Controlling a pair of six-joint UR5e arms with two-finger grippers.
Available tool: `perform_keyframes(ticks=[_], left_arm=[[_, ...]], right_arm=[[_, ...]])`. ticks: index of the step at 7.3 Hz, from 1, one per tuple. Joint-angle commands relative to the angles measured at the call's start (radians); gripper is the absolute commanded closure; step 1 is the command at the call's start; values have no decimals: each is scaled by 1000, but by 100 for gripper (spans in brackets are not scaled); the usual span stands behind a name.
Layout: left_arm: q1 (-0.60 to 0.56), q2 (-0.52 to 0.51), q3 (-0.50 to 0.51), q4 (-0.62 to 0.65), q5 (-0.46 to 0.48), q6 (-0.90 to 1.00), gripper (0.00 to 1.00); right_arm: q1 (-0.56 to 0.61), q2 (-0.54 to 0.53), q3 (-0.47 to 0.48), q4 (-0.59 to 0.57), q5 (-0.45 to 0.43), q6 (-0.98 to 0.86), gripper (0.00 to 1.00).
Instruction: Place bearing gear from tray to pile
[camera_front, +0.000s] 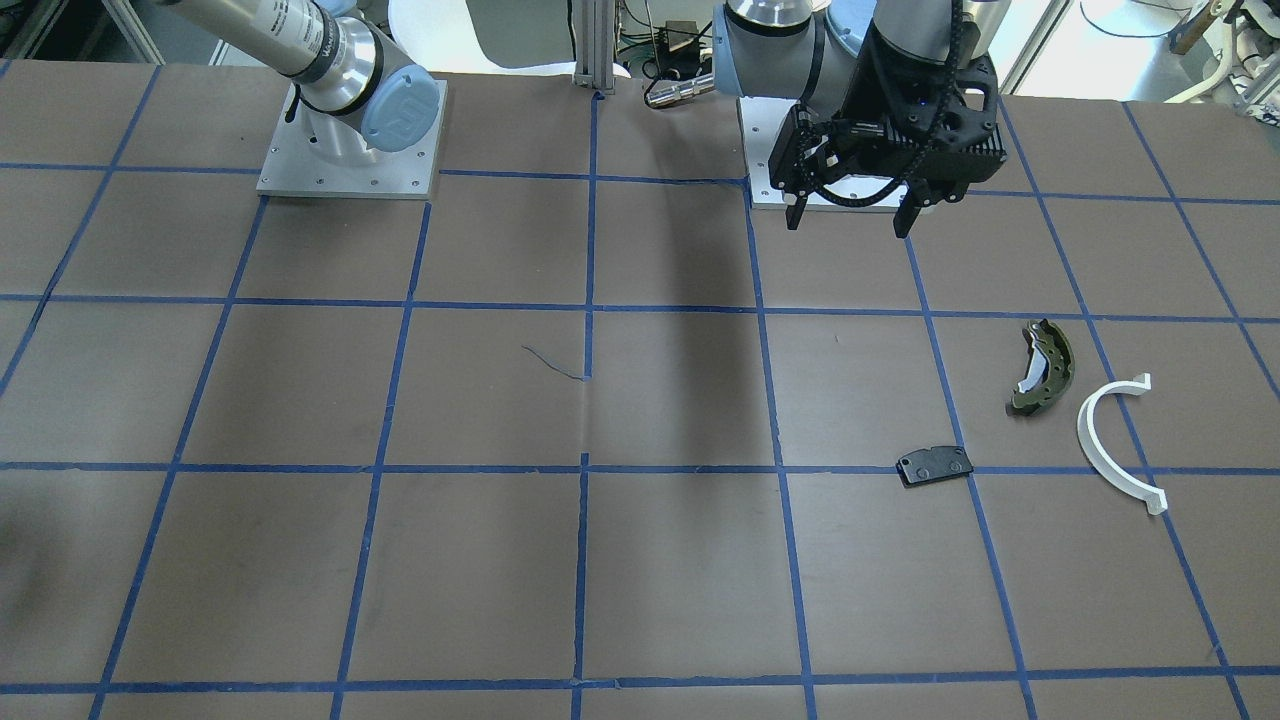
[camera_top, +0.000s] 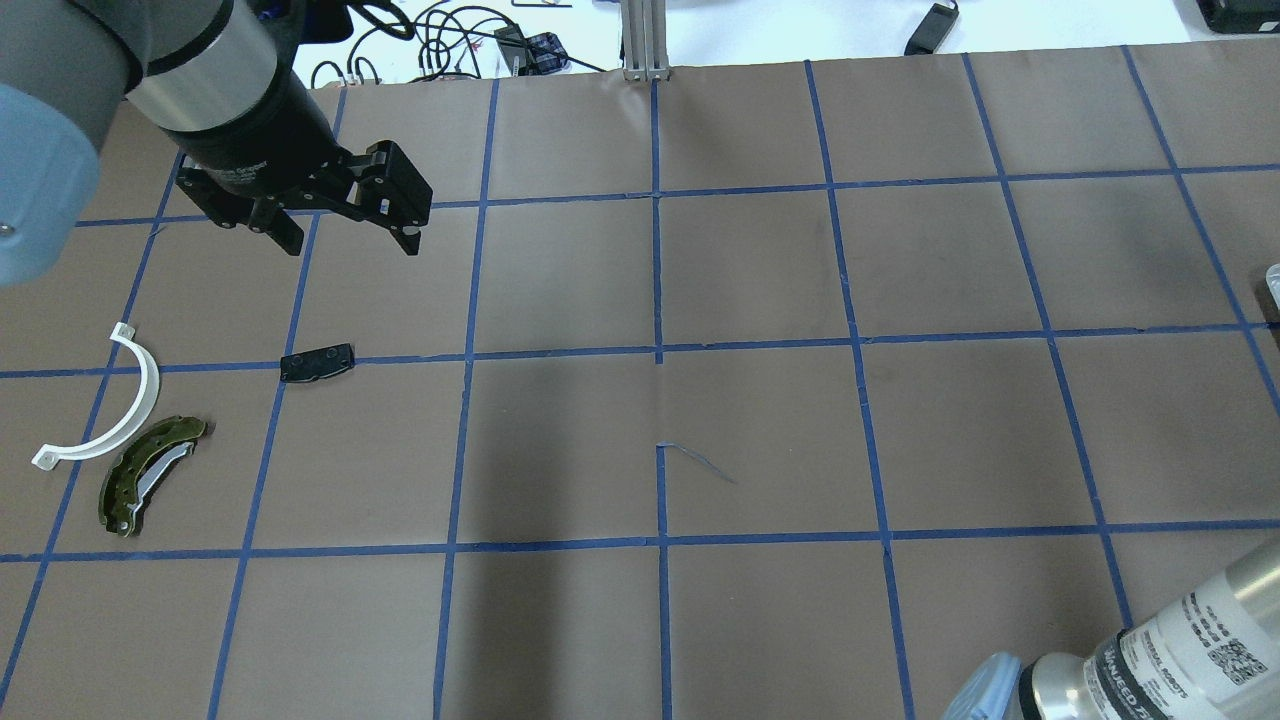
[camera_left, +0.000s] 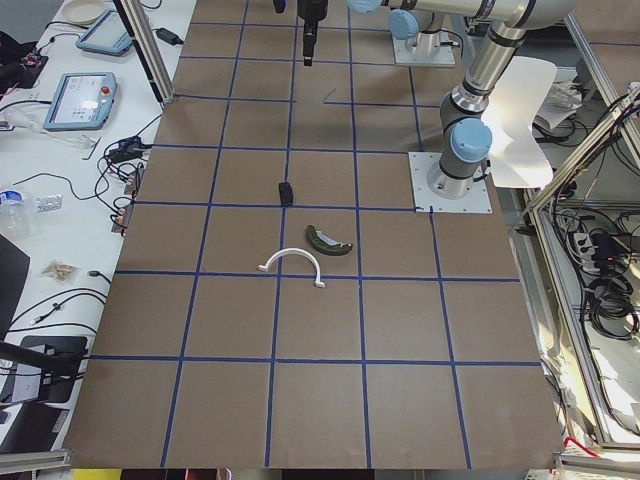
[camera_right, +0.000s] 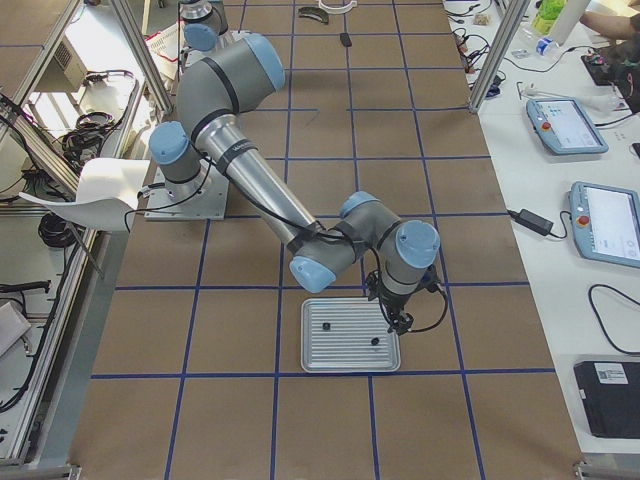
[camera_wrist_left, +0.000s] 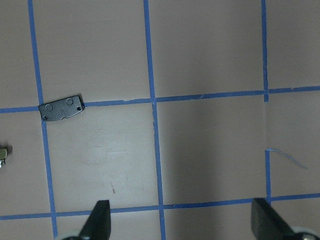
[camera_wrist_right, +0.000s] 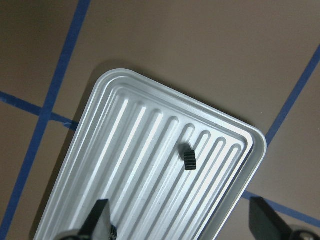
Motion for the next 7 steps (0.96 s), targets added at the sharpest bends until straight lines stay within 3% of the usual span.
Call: perform_keyframes(ticks=[1,3,7], left_arm=[[0,0,0,-1,-1,0,0],[0,2,0,-1,1,0,0],[0,0,0,-1,-1,0,0]], right_arm=[[-11,53,-7,-46,15,-5,3],[-34,102,-7,-85,17,-2,4],[-34,128,-5,-85,18,7,15]])
